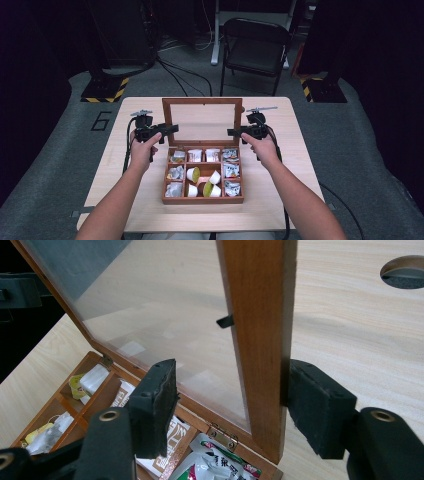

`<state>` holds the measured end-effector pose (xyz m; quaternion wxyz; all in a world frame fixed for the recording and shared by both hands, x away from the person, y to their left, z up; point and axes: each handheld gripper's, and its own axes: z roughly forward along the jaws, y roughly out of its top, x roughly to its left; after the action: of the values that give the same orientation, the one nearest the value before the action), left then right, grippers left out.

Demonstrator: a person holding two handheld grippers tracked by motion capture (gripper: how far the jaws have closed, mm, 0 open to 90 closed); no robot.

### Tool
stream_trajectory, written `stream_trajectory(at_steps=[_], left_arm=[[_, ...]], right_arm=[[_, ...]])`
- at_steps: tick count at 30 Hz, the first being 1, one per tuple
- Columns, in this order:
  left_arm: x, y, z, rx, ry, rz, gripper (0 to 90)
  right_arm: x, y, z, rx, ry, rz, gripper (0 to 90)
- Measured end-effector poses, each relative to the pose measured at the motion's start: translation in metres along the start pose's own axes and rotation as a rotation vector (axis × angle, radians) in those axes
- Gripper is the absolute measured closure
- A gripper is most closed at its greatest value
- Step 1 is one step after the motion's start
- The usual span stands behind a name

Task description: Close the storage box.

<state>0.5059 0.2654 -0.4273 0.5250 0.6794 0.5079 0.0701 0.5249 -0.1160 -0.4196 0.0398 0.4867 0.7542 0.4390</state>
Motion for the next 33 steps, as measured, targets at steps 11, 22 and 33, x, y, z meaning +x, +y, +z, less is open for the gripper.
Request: stream_trajectory(at_steps=[11, 22, 33], left_arm=[[-0.007, 0.004, -0.012, -0.031, -0.023, 0.034, 37.4], [-0.016, 0.006, -0.024, -0.039, -0.037, 0.070, 38.8], [-0.033, 0.004, -0.046, -0.036, -0.075, 0.151, 37.4]], right_arm=[[0.002, 0.001, -0.009, -0.015, 0.019, -0.007, 41.4], [0.014, 0.008, -0.023, -0.042, 0.028, -0.061, 43.2], [0.024, -0.002, -0.045, -0.049, 0.040, -0.093, 42.8]])
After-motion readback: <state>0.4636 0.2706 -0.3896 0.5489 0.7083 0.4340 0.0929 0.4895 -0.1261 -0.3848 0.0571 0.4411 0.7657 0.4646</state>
